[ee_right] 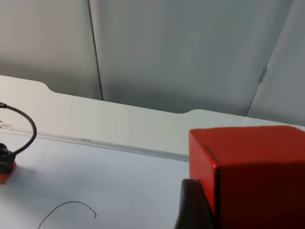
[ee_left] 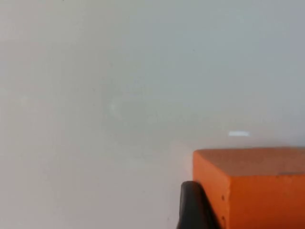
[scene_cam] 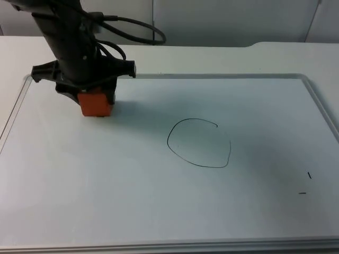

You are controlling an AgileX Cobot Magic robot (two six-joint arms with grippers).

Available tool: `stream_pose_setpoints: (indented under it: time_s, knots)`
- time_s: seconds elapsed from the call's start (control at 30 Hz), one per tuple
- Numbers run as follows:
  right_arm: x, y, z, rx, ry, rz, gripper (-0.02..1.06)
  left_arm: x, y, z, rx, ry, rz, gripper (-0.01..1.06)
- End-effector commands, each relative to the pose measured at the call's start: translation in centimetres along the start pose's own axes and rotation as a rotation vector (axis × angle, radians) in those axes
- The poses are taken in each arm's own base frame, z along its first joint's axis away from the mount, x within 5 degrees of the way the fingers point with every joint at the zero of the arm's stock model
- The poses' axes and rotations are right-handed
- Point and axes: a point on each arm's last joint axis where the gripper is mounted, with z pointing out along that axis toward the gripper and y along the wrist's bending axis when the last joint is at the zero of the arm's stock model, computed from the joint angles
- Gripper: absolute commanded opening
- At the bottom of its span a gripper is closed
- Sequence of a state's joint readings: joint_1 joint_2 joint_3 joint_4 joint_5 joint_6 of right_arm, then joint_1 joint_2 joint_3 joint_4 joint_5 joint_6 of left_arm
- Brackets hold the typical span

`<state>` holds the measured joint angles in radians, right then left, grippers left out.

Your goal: Pick up one cube with the left hand and another cube with the right hand. First place the cube in the right hand at the target position, then stack the cube in the left hand on top.

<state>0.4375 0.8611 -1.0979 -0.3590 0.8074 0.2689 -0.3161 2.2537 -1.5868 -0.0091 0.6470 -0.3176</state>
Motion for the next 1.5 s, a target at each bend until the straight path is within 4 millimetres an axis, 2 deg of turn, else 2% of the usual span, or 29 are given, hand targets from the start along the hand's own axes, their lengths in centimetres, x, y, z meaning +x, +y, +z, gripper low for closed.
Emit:
stream_pose_setpoints:
  time_s: [0.0, 0.03, 0.07, 0.13, 0.17, 0.2, 0.3, 0.33, 0.47, 0.5, 0.6, 0.63, 0.67, 0.8, 0.83, 0.9, 0.97, 1.0, 1.07, 1.17, 1.2, 1.33, 1.37, 1.47]
  knots:
    - [-0.2, 0.2, 0.1, -0.012, -0.022, -0.009, 0.0, -0.2, -0.5, -1.5, 0.008, 0.001, -0.006, 0.05]
    - [-0.2, 0.2, 0.1, -0.012, -0.022, -0.009, 0.0, -0.2, -0.5, -1.5, 0.008, 0.001, -0.006, 0.05]
    - [-0.2, 0.2, 0.1, -0.012, -0.022, -0.009, 0.0, -0.4, -0.5, -2.5, 0.01, -0.003, -0.004, 0.05]
    - [-0.2, 0.2, 0.1, -0.012, -0.022, -0.009, 0.0, -0.7, -0.6, -5.2, 0.014, -0.013, 0.006, 0.05]
    - [-0.2, 0.2, 0.1, -0.012, -0.02, -0.009, 0.0, -0.8, -0.9, -8.1, 0.036, -0.031, 0.028, 0.05]
    - [-0.2, 0.2, 0.1, -0.012, -0.02, -0.009, 0.0, -0.8, -0.9, -8.1, 0.036, -0.031, 0.028, 0.05]
    - [-0.1, 0.3, 0.1, -0.029, -0.013, -0.004, 0.0, -1.0, -1.4, -14.8, 0.07, -0.123, 0.1, 0.05]
    - [-0.1, 0.3, 0.1, -0.029, -0.013, -0.004, 0.0, -1.0, -1.4, -14.8, 0.07, -0.123, 0.1, 0.05]
    - [-0.1, 0.7, 0.1, -0.066, -0.005, -0.015, 0.0, 0.3, -1.3, -25.6, 0.106, -0.332, 0.17, 0.05]
    - [-0.1, 0.7, 0.1, -0.066, -0.005, -0.015, 0.0, 0.3, -1.3, -25.6, 0.106, -0.332, 0.17, 0.05]
    - [0.0, 0.7, 0.1, -0.074, 0.0, -0.007, 0.0, 3.0, -0.6, -33.4, 0.101, -0.502, 0.221, 0.05]
    - [0.0, 0.7, 0.1, -0.073, 0.006, -0.009, 0.0, 4.9, 0.0, -37.2, 0.101, -0.584, 0.244, 0.05]
    - [0.0, 0.7, 0.1, -0.073, 0.006, -0.009, 0.0, 4.9, 0.0, -37.2, 0.101, -0.584, 0.244, 0.05]
    - [0.1, 0.7, 0.1, -0.073, 0.011, -0.022, 0.0, 10.5, 2.1, -44.3, 0.096, -0.705, 0.29, 0.05]
    - [0.1, 0.7, 0.1, -0.073, 0.011, -0.022, 0.0, 10.5, 2.1, -44.3, 0.096, -0.705, 0.29, 0.05]
    - [0.1, 0.8, 0.1, -0.076, 0.015, -0.033, 0.0, 13.2, 3.3, -45.8, 0.101, -0.727, 0.292, 0.05]
    - [0.2, 0.8, 0.1, -0.079, 0.018, -0.048, 0.0, 15.7, 4.5, -46.3, 0.102, -0.759, 0.291, 0.05]
    - [0.2, 0.8, 0.1, -0.079, 0.018, -0.048, 0.0, 15.7, 4.5, -46.3, 0.102, -0.759, 0.291, 0.05]
    - [0.2, 0.8, 0.1, -0.079, 0.02, -0.052, 0.0, 19.0, 6.0, -46.0, 0.114, -0.797, 0.284, 0.05]
    - [0.3, 0.8, 0.1, -0.08, 0.034, -0.085, 0.0, 22.6, 7.5, -44.4, 0.111, -0.78, 0.284, 0.05]
    - [0.3, 0.8, 0.1, -0.08, 0.034, -0.085, 0.0, 22.6, 7.5, -44.4, 0.111, -0.78, 0.284, 0.05]
    - [0.5, 0.8, 0.1, -0.082, 0.052, -0.089, 0.0, 26.2, 9.1, -40.5, 0.09, -0.688, 0.29, 0.05]
    - [0.5, 0.8, 0.1, -0.082, 0.052, -0.089, 0.0, 26.2, 9.1, -40.5, 0.09, -0.688, 0.29, 0.05]
    - [0.8, 0.9, 0.0, -0.099, 0.082, -0.104, 0.0, 27.9, 9.6, -38.0, 0.099, -0.683, 0.294, 0.05]
